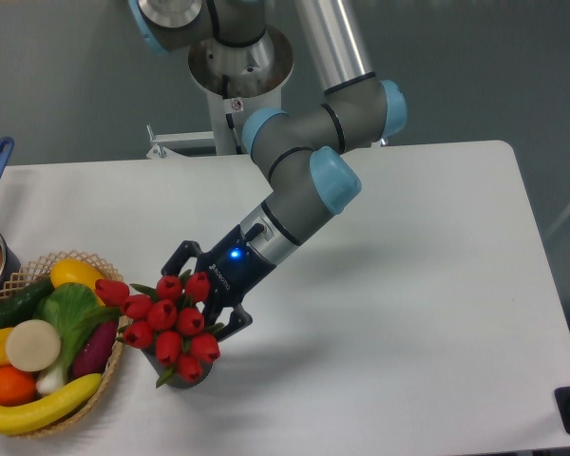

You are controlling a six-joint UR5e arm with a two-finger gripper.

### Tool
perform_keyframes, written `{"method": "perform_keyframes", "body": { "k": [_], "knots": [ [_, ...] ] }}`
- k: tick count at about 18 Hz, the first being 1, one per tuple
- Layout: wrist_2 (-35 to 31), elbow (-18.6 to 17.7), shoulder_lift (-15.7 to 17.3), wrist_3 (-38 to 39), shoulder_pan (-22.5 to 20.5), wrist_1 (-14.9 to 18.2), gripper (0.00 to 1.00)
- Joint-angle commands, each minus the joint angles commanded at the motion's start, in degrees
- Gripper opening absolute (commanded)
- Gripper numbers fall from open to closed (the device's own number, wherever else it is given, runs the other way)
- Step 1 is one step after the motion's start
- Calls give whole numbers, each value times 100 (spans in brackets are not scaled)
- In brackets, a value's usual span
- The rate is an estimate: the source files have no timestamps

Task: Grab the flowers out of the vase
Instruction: 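Close the right gripper on the red tulip bouquet stems, then lift the gripped tulips straight up out of the grey vase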

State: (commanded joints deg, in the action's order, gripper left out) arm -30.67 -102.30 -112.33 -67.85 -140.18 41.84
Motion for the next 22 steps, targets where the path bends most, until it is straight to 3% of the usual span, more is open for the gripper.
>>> {"method": "perform_keyframes", "body": {
  "k": [3,8,15,22],
  "knots": [
    [9,0,35,123,-18,0,39],
    [18,35,97,324,-44,0,39],
    [114,123,421,896,-62,9,39],
    [114,509,747,1705,-123,9,39]
  ]
}}
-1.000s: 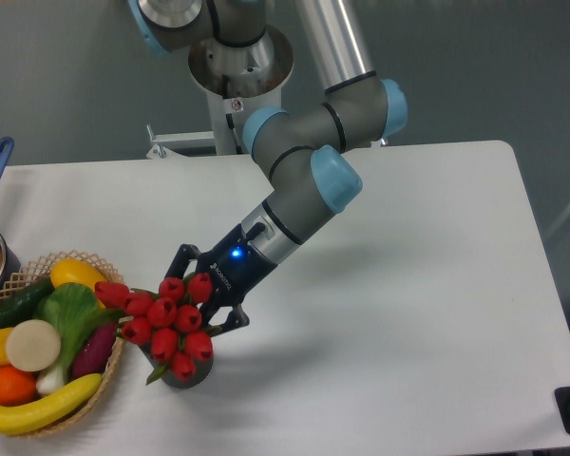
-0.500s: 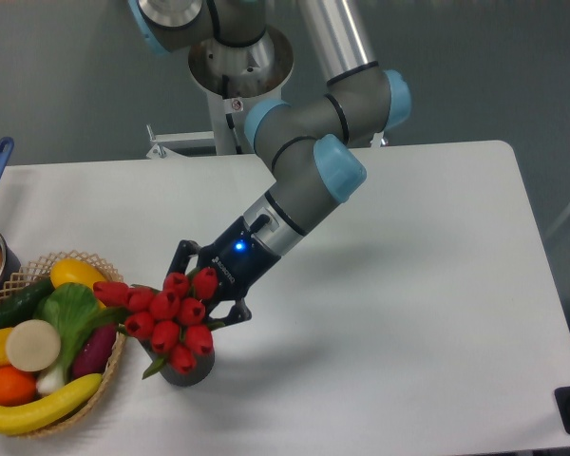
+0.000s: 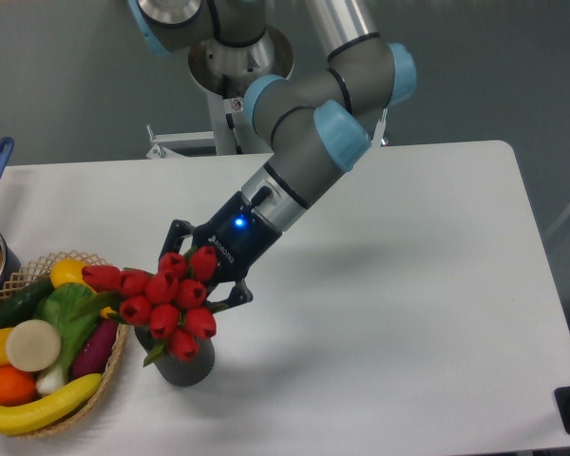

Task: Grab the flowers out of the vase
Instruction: 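Lift the gripped tulips straight up out of the grey vase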

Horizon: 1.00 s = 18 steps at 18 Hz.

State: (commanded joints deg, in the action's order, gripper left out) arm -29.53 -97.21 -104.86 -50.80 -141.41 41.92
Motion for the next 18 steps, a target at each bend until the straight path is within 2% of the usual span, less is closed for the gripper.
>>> {"method": "perform_keyframes", "body": {
  "k": [7,13,18],
  "knots": [
    [26,299,97,228,-141,0,39],
    [114,527,308,554,-272,61,39],
    [88,545,501,642,-396,79,39]
  ]
}}
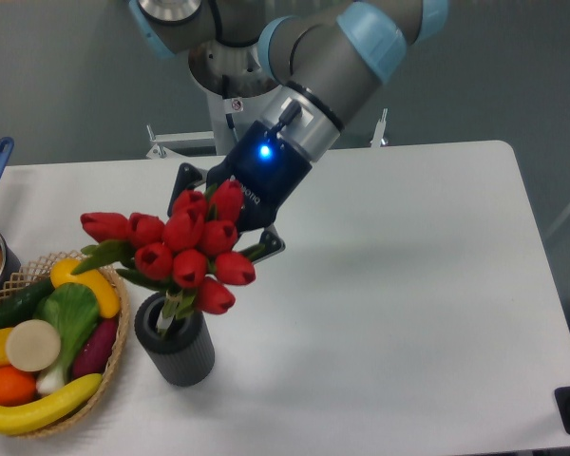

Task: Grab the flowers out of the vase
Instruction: 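Lift the gripped tulips straight up out of the grey vase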

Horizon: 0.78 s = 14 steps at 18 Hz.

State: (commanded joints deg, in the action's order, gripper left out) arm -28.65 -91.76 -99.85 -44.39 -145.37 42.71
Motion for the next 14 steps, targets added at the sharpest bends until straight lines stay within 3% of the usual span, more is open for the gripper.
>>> {"method": "perform_keyframes", "body": {
  "k": [6,14],
  "knots": [
    [-44,-52,88,36,-351,0,39],
    [-26,-132,36,-368,-1616,-26,39]
  ]
}}
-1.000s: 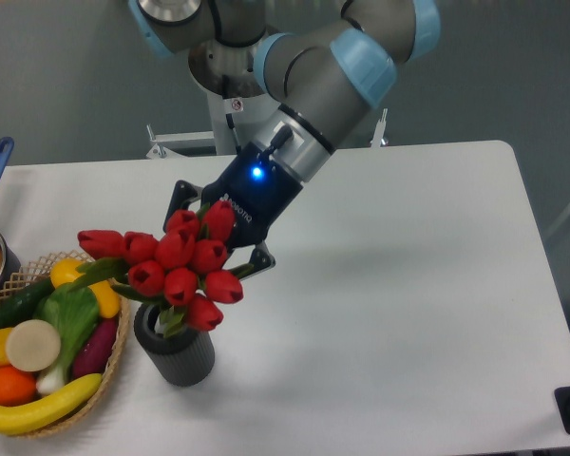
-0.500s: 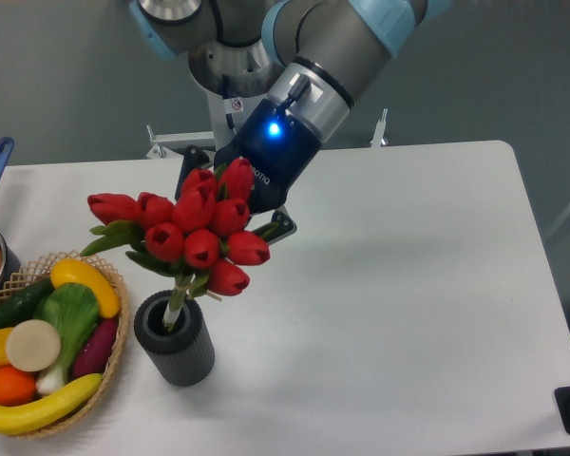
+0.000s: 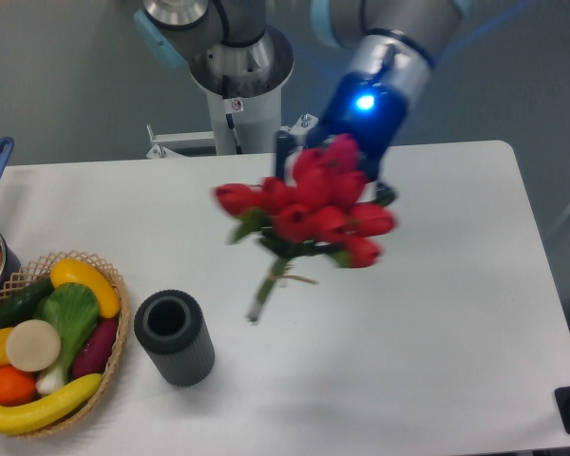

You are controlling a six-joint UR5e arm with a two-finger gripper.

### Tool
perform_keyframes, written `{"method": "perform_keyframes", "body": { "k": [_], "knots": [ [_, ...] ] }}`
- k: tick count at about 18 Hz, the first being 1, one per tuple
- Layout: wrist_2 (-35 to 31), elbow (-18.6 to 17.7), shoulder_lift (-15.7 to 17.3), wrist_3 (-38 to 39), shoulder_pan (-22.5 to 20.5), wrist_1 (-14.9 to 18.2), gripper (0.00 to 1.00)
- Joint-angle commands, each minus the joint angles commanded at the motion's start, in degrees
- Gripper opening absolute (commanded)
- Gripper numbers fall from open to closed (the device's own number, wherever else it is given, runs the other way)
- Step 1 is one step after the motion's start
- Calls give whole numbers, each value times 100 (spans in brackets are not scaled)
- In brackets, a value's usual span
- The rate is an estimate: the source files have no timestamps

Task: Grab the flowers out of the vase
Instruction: 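Lift the gripped tulips straight up out of the grey vase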

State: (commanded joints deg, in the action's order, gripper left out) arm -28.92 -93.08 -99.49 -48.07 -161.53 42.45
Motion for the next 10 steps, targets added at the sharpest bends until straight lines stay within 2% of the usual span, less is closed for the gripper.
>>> {"method": "perform_keyframes", "body": {
  "k": [2,10],
  "knots": [
    [-9,52,-167,-36,-79,-17,39],
    [-18,-132,-176,-299,-229,-18,39]
  ]
}}
